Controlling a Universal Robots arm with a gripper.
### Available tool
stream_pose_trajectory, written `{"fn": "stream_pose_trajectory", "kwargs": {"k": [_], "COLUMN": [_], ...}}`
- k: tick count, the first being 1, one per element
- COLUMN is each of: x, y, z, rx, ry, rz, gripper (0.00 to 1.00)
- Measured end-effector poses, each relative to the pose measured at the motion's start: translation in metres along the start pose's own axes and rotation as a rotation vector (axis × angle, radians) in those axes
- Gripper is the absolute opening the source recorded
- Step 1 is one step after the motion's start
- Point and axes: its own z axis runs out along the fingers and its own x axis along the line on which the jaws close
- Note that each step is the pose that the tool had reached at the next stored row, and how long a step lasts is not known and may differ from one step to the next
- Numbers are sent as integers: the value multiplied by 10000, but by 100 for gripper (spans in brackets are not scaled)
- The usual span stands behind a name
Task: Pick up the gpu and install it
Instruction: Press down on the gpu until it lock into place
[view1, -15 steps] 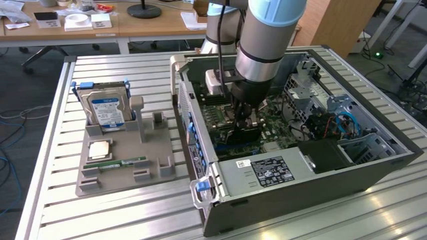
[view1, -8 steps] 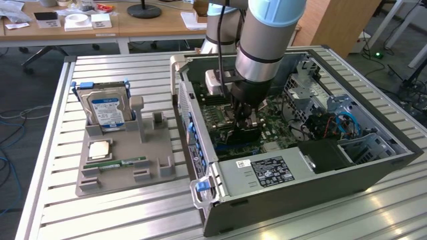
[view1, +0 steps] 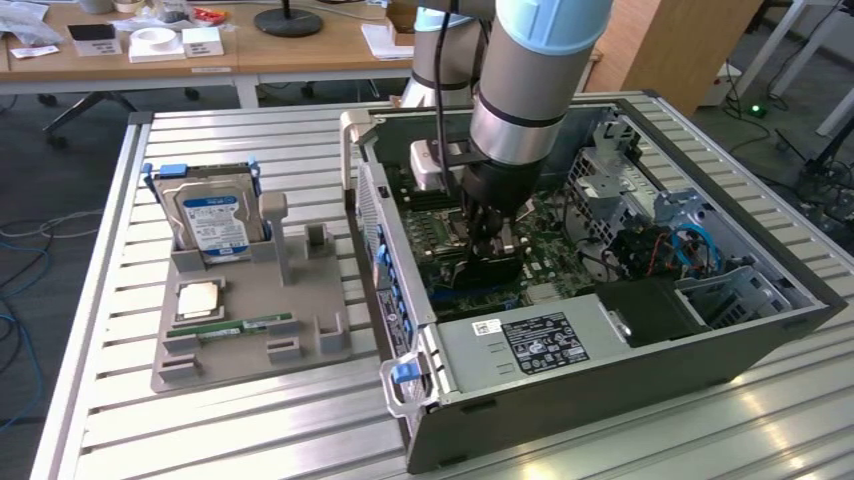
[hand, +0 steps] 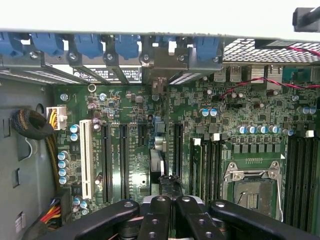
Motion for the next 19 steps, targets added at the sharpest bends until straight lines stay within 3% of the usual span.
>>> {"fn": "stream_pose_trajectory", "kwargs": {"k": [19], "x": [2], "y": [6], "z": [11], "rx": [-2], "ry": [2], "rz": [1], "gripper": [11]}}
